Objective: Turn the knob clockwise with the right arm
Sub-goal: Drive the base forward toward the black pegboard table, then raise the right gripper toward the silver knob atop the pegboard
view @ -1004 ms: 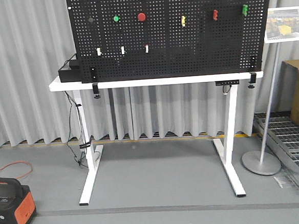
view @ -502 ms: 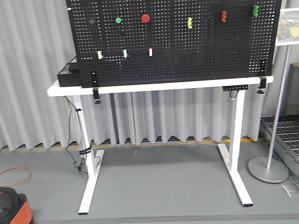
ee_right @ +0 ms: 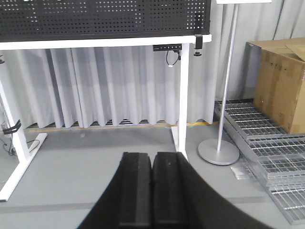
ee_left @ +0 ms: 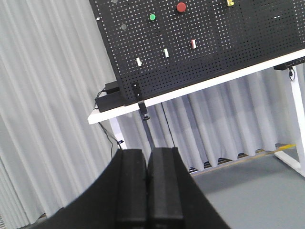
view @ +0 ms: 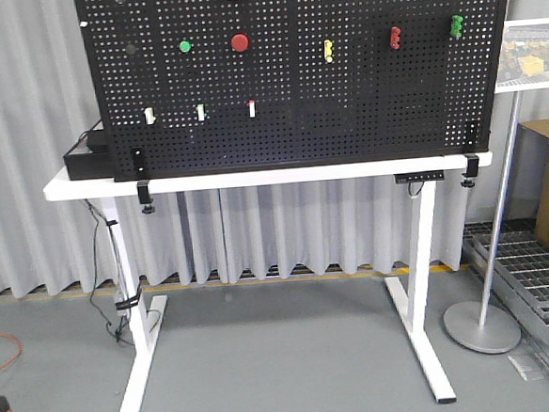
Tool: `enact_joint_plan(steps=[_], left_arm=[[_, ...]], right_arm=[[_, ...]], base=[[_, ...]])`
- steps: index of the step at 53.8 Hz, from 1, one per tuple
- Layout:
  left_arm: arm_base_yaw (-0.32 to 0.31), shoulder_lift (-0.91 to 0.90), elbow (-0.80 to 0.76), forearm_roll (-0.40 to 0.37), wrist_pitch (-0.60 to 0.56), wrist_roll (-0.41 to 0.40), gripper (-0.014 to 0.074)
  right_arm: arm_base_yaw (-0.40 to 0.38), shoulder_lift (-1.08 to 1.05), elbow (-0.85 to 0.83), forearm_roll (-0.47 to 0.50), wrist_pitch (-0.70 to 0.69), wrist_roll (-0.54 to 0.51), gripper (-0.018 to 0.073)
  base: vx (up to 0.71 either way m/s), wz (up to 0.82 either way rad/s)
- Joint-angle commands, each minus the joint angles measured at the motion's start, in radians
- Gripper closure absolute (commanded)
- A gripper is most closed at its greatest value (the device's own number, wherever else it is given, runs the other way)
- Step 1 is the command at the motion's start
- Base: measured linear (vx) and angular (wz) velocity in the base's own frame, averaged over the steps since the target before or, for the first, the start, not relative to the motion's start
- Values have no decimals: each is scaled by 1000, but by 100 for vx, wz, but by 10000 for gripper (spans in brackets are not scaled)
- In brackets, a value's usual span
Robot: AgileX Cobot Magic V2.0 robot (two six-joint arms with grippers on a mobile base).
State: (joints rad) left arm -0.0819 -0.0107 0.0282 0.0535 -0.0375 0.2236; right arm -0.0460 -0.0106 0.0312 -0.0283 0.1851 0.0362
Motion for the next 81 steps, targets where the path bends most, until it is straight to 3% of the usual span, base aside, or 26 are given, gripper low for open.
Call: enact_joint_plan(steps=[1, 81], left_arm=[[-8, -17, 33, -5, -75, -4, 603], [-8, -17, 33, -5, -75, -4, 603]], right_arm=[[-6, -11, 7, -9, -84, -2, 530], [-6, -11, 7, -9, -85, -2, 530]], base=[[25, -6], [35, 2]])
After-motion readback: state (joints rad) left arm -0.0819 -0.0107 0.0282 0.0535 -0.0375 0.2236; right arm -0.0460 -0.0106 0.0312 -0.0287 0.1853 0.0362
